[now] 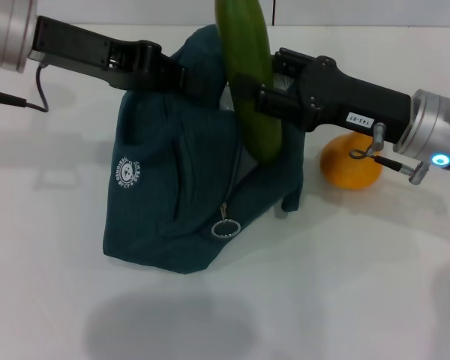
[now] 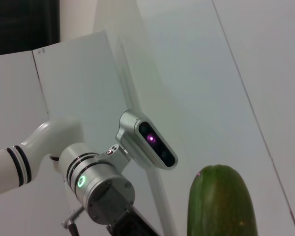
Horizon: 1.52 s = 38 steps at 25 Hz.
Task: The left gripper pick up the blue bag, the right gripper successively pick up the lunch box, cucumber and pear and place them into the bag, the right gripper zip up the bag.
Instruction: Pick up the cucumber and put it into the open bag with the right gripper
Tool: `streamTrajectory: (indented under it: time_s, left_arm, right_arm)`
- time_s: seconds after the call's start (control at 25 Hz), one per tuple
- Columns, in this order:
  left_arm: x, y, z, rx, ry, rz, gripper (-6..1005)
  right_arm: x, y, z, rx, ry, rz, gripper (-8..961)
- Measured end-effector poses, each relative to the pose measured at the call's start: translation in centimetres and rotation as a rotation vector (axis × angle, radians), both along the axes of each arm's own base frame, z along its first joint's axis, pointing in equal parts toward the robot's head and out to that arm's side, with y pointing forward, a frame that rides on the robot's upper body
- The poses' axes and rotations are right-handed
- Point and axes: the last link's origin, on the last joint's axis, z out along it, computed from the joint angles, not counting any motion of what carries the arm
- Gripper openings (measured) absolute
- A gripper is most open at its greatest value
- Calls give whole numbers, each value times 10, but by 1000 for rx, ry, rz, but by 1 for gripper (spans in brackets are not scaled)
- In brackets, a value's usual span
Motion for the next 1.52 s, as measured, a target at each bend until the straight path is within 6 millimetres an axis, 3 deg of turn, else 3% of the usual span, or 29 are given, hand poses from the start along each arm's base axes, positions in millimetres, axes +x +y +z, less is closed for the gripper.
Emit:
streamTrajectory:
  time_s: [0.88, 1.32, 1.52]
  left_arm:
    - [-1, -1, -1, -3, -2, 2, 43]
    - [1, 0, -1, -3, -2, -3, 43]
    - [1, 0, -1, -4, -1, -4, 43]
  right_arm:
    - [-1, -1, -1, 7, -15, 27, 710]
    - [7, -2, 3, 23, -4, -1, 868]
    - [10, -3, 3, 17, -2, -15, 861]
